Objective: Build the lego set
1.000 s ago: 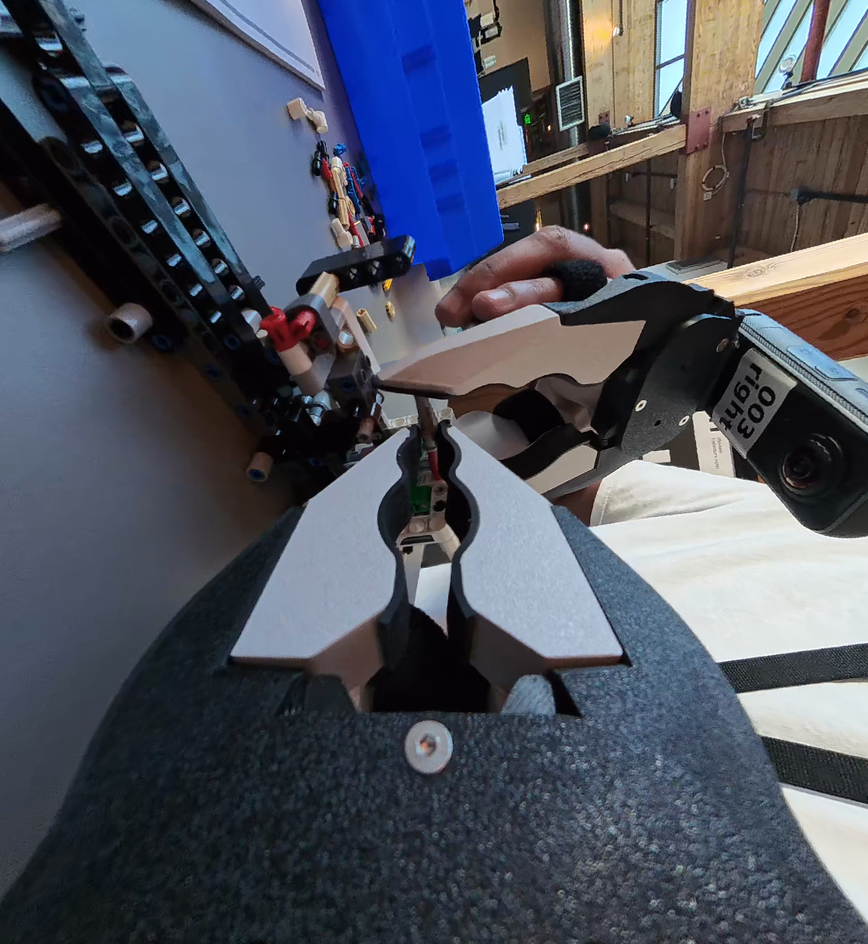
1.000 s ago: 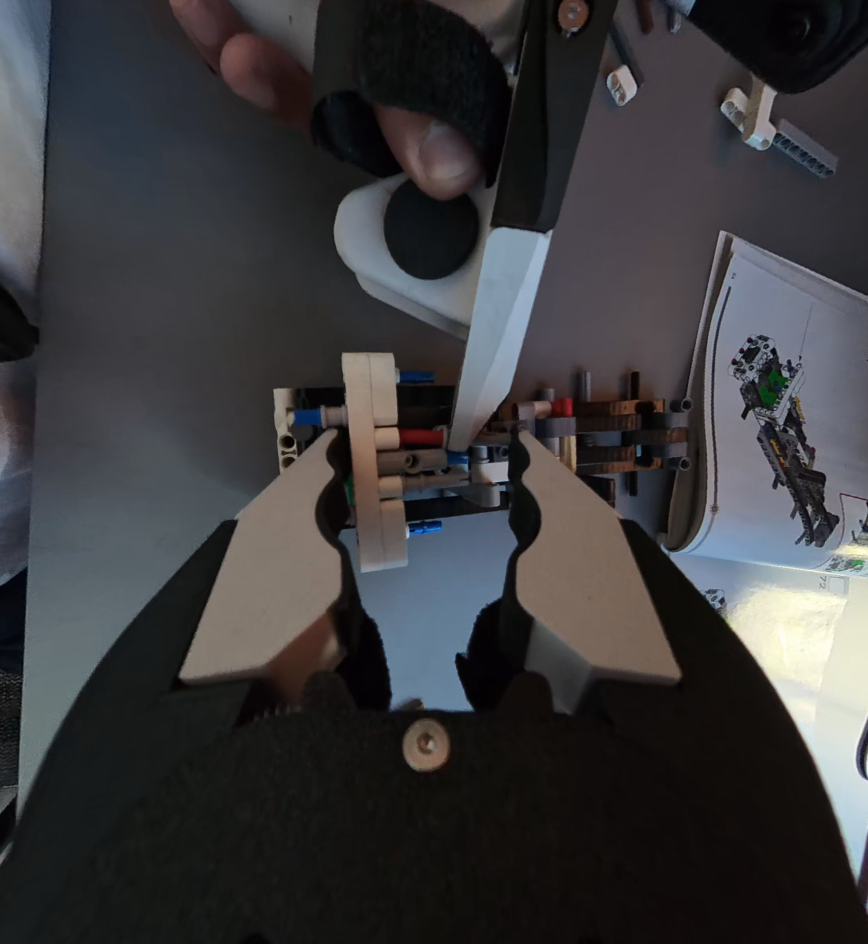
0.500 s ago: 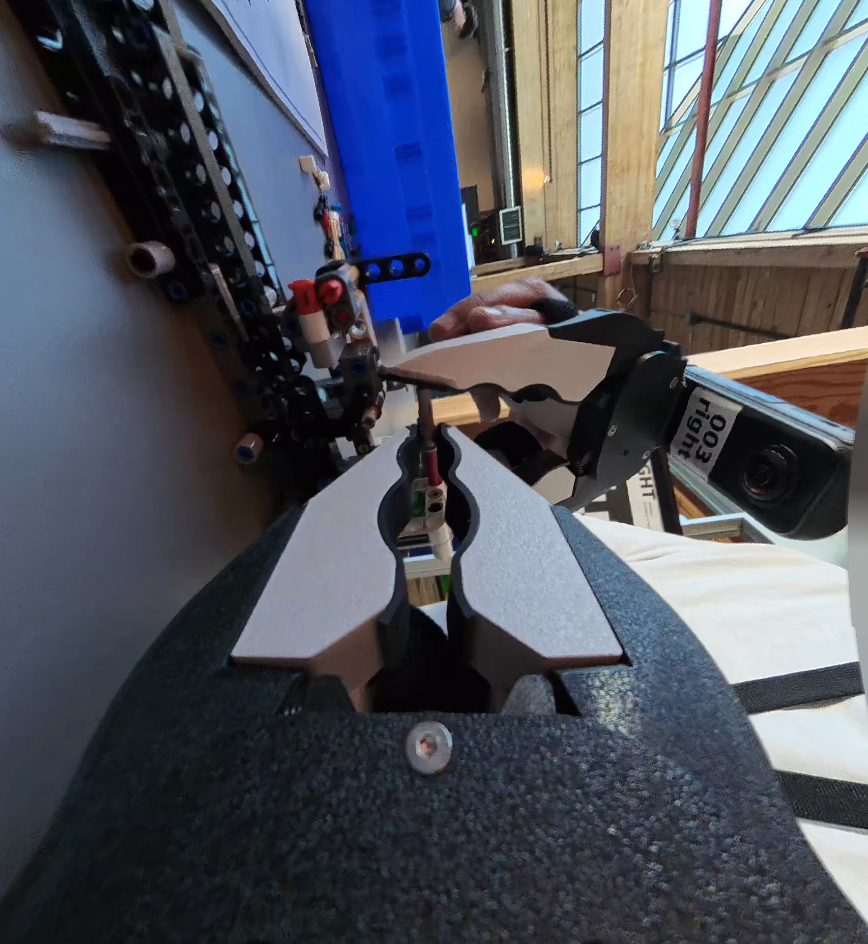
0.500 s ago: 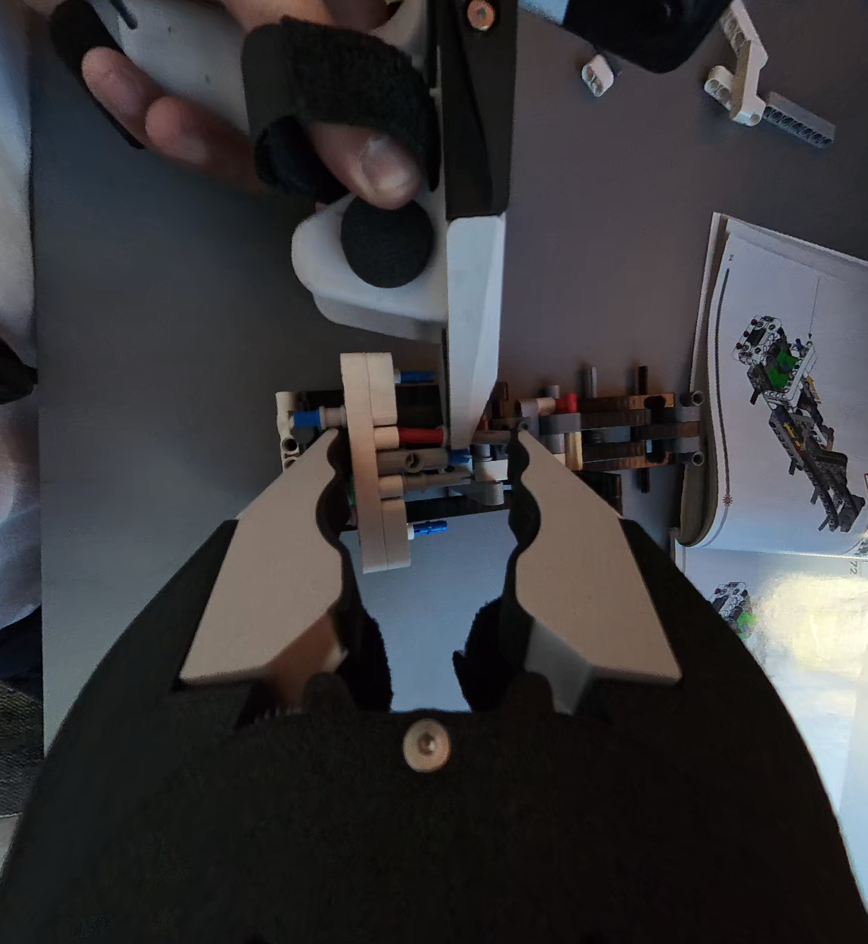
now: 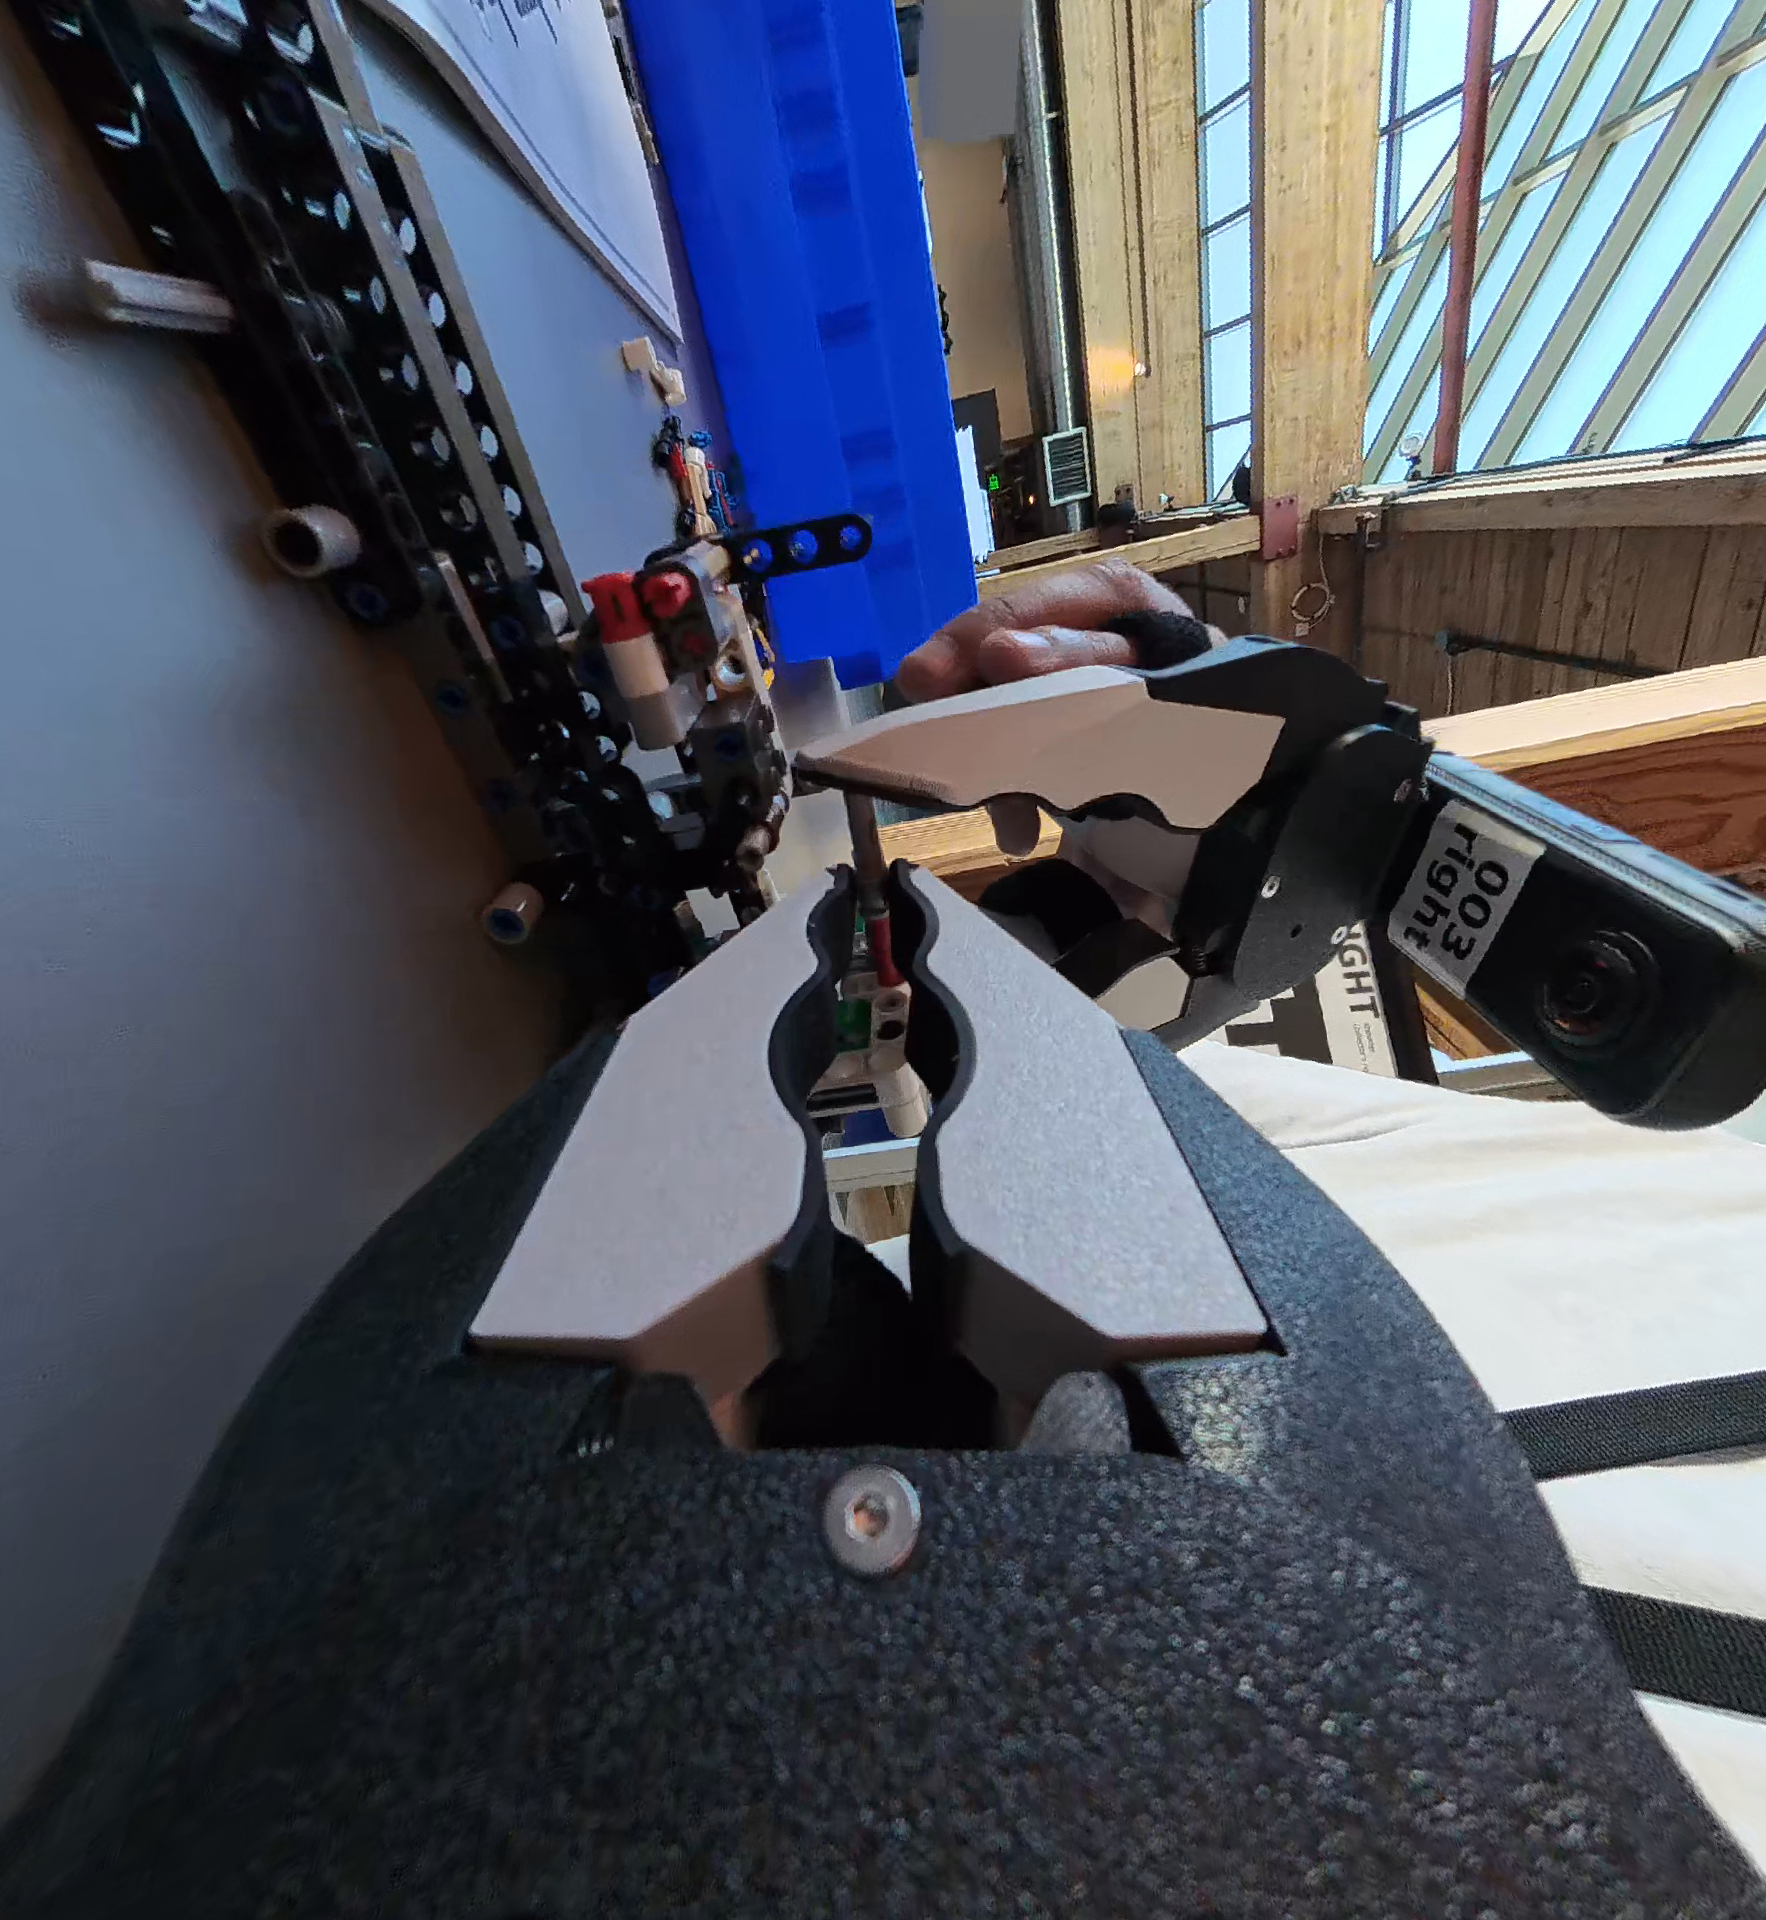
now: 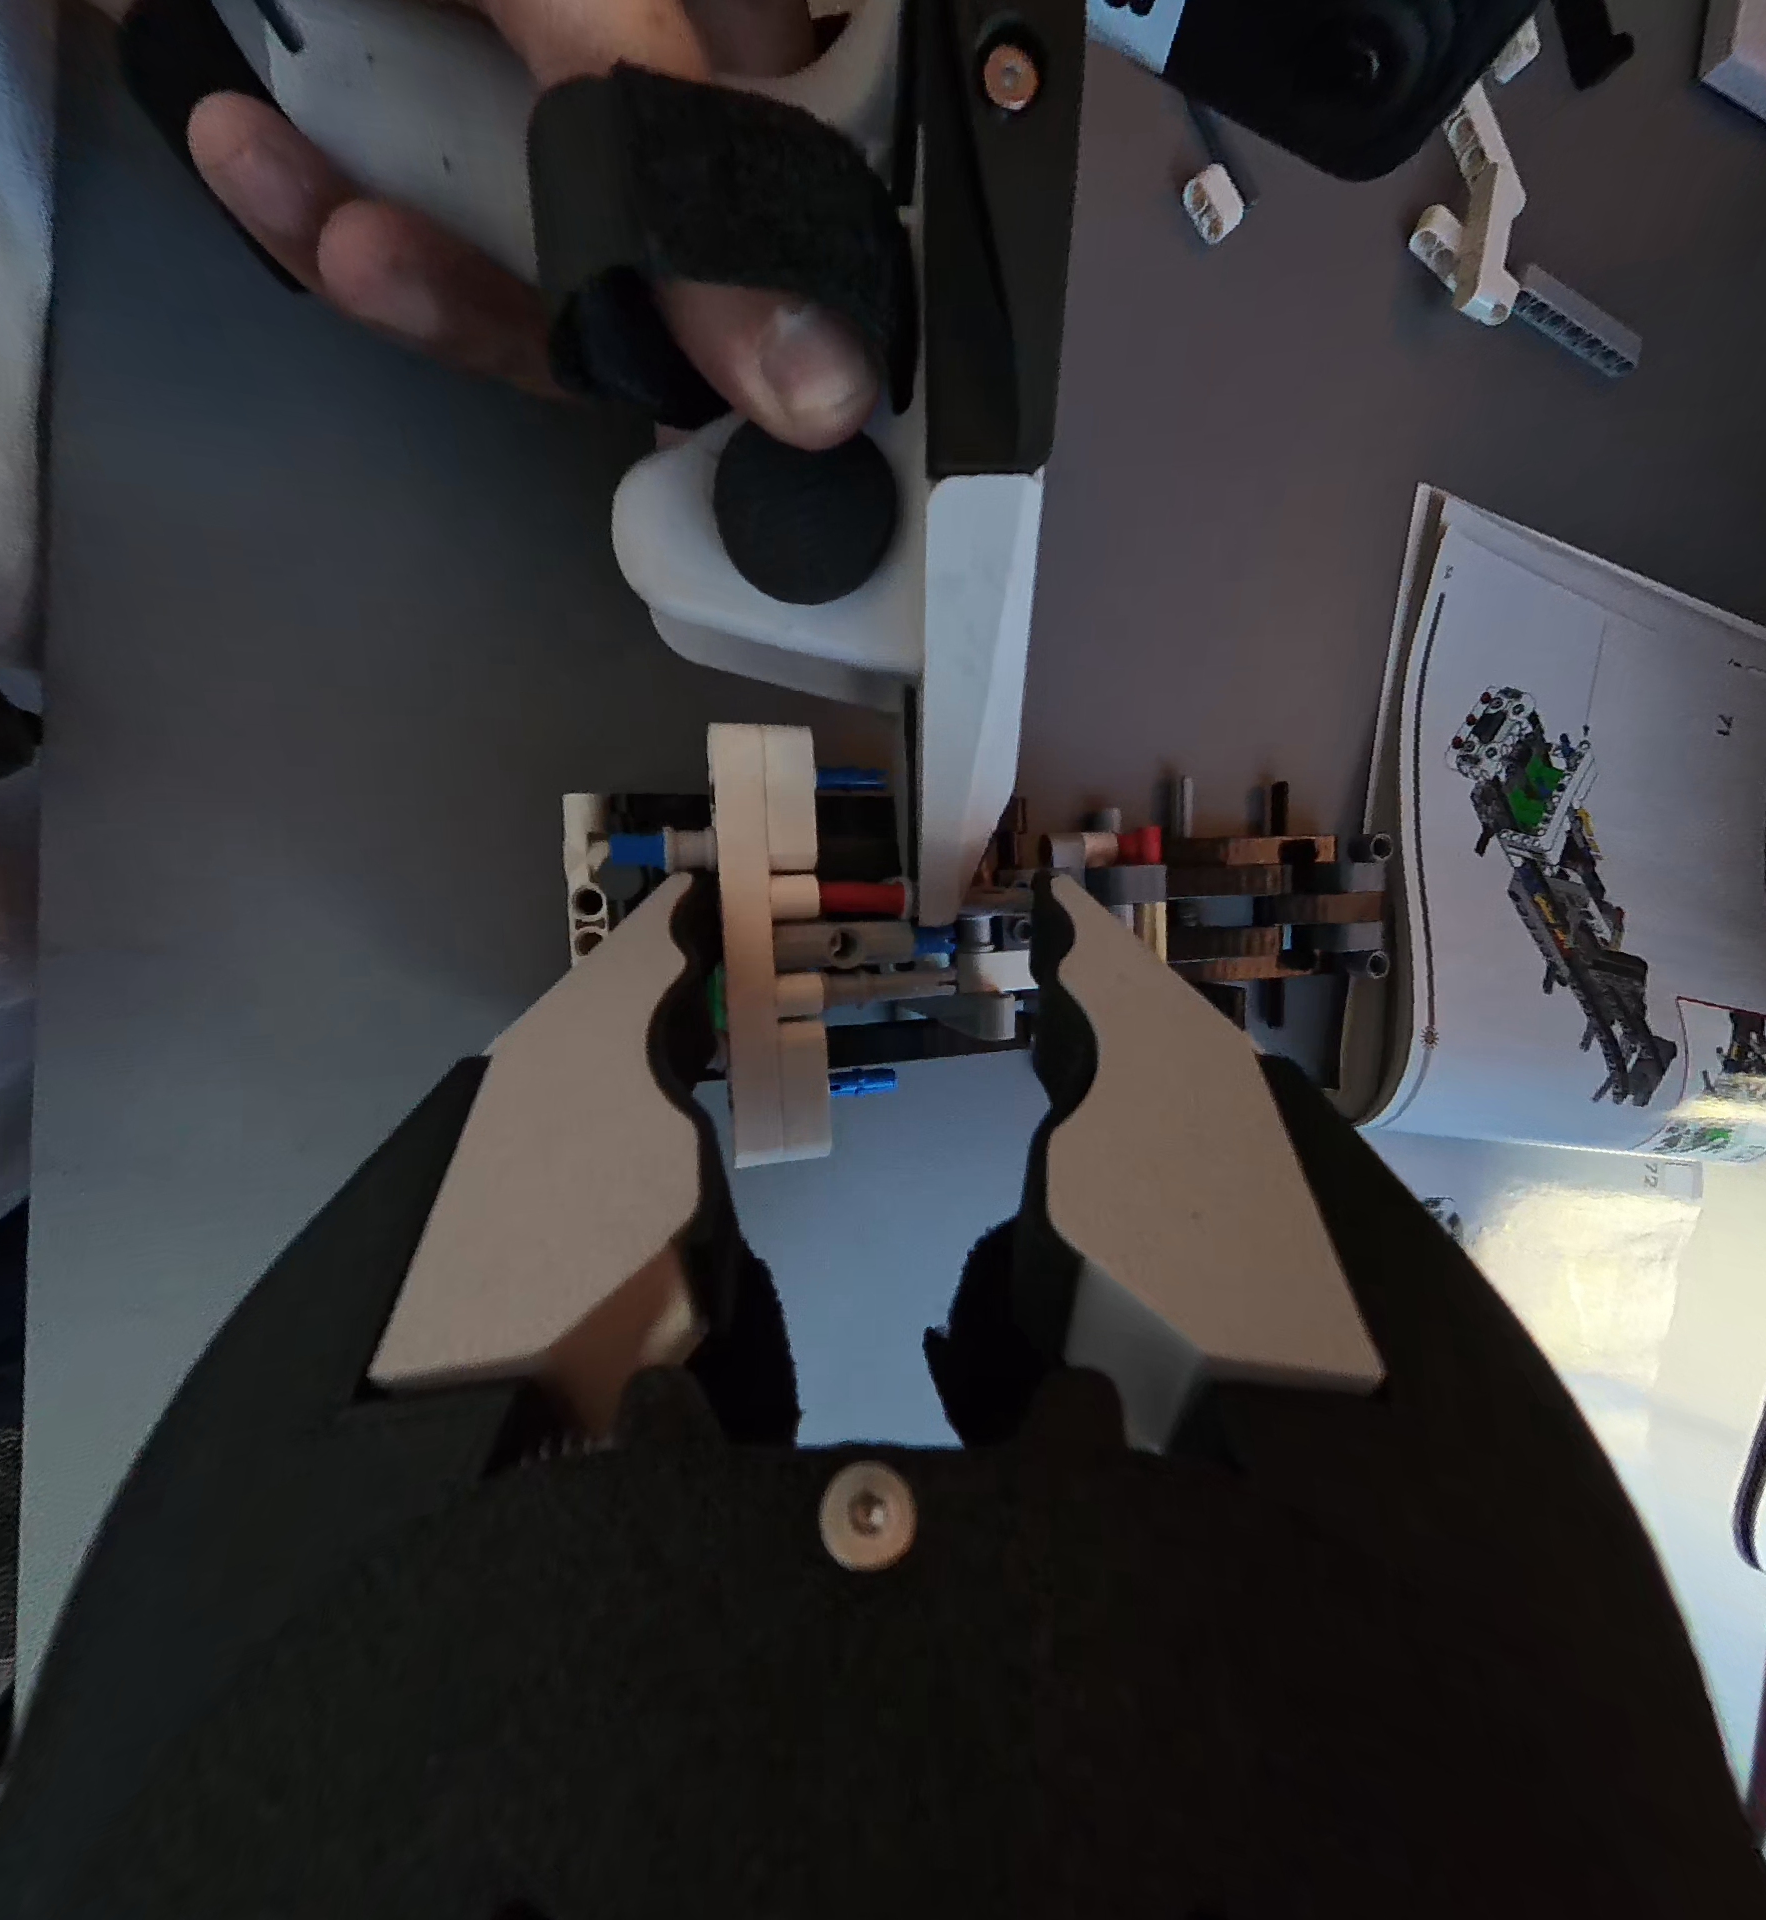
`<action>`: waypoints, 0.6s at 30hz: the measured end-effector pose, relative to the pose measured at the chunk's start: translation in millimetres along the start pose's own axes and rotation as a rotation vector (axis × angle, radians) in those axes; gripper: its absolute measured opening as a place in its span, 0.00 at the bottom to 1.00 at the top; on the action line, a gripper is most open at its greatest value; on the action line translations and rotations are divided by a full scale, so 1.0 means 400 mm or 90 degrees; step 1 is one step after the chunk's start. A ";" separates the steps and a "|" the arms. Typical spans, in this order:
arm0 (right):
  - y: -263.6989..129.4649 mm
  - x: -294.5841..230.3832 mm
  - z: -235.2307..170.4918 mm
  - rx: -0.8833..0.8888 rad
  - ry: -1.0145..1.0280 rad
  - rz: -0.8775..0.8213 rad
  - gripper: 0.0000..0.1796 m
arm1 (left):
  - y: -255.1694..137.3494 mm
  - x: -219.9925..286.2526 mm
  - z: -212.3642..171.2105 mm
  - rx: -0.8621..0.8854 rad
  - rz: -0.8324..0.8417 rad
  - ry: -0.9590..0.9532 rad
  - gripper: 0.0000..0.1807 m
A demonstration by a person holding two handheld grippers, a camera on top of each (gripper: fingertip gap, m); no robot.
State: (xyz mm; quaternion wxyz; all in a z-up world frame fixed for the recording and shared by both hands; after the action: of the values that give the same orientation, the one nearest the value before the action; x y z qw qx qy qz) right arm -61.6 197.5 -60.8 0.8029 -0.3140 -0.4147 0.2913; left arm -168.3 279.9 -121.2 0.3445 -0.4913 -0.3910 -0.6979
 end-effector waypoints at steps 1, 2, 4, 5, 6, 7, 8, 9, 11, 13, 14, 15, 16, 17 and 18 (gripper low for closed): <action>0.000 0.001 0.000 -0.002 0.003 0.007 0.32 | 0.000 -0.001 -0.001 0.001 -0.002 -0.003 0.01; 0.001 0.002 -0.001 -0.003 0.005 0.016 0.32 | 0.000 -0.003 -0.002 0.001 -0.005 -0.007 0.01; 0.002 0.003 -0.001 -0.008 0.005 0.033 0.33 | 0.001 -0.007 -0.005 -0.002 -0.011 -0.013 0.01; 0.003 0.005 -0.001 -0.005 0.004 0.038 0.33 | 0.000 -0.008 -0.006 -0.001 -0.014 -0.011 0.01; 0.005 0.005 0.001 -0.003 0.001 0.039 0.33 | -0.002 -0.009 -0.007 0.004 -0.017 -0.010 0.01; 0.006 0.007 0.002 -0.002 0.003 0.043 0.33 | -0.004 -0.010 -0.009 0.012 -0.022 -0.011 0.01; 0.008 0.009 0.003 -0.004 0.006 0.049 0.33 | -0.005 -0.010 -0.010 0.019 -0.027 -0.014 0.01; 0.009 0.011 0.003 -0.001 0.009 0.052 0.33 | -0.006 -0.011 -0.012 0.025 -0.031 -0.014 0.01; 0.011 0.011 0.004 0.002 0.008 0.055 0.33 | -0.009 -0.010 -0.013 0.028 -0.031 -0.009 0.02; 0.010 0.012 0.006 0.000 0.005 0.057 0.33 | -0.009 -0.008 -0.013 0.023 -0.025 0.006 0.02; 0.010 0.010 0.007 0.003 0.001 0.056 0.33 | -0.010 -0.006 -0.013 0.019 -0.021 0.016 0.01; 0.010 0.009 0.007 0.005 -0.003 0.054 0.33 | -0.010 -0.005 -0.013 0.017 -0.018 0.024 0.01; 0.010 0.008 0.007 0.007 -0.006 0.055 0.33 | -0.011 -0.005 -0.015 0.018 -0.018 0.027 0.01; 0.010 0.008 0.007 0.008 -0.009 0.057 0.33 | -0.011 -0.006 -0.017 0.020 -0.022 0.023 0.01; 0.010 0.009 0.007 0.008 -0.010 0.061 0.33 | -0.012 -0.008 -0.018 0.023 -0.028 0.016 0.01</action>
State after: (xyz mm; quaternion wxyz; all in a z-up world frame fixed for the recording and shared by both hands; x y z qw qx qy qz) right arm -63.1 203.2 -60.7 0.7867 -0.3264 -0.4038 0.3341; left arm -174.5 275.9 -126.6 0.3425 -0.4675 -0.4098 -0.7044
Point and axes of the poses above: each gripper's, where its closed fingertips meet, y out along the fingers, z out of its top, x = y × z across the jaws, the point moved 10 cm from there along -y, back along the fingers, and after that the axes turned 13 degrees about -z, right-handed, at the moved point
